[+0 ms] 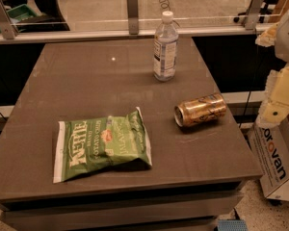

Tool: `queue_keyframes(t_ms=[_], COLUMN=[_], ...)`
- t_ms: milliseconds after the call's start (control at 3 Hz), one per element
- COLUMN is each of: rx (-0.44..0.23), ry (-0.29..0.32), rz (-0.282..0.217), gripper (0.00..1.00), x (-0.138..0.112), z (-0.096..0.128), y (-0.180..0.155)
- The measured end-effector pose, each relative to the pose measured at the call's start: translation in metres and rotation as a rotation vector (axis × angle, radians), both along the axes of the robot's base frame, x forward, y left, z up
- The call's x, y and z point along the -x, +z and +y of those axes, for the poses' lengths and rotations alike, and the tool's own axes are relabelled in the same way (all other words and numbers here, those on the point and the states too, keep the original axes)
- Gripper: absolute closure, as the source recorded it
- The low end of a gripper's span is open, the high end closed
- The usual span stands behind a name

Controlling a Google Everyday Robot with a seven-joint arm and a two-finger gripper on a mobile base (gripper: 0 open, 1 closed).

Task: Pick orange can

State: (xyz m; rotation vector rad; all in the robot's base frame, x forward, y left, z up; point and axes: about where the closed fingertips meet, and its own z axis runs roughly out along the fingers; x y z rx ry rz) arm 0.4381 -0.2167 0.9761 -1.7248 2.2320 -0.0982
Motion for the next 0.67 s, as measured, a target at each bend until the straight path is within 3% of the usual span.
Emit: queue_keyframes(t_ms=[333,667], rx=[0.000,-0.023], ry=[0.002,0.050], rz=[-0.004,0.011], gripper=[0.00,0.00], x=[0.000,-0.001], z=[0.001,0.016], y=[0.001,-0.014])
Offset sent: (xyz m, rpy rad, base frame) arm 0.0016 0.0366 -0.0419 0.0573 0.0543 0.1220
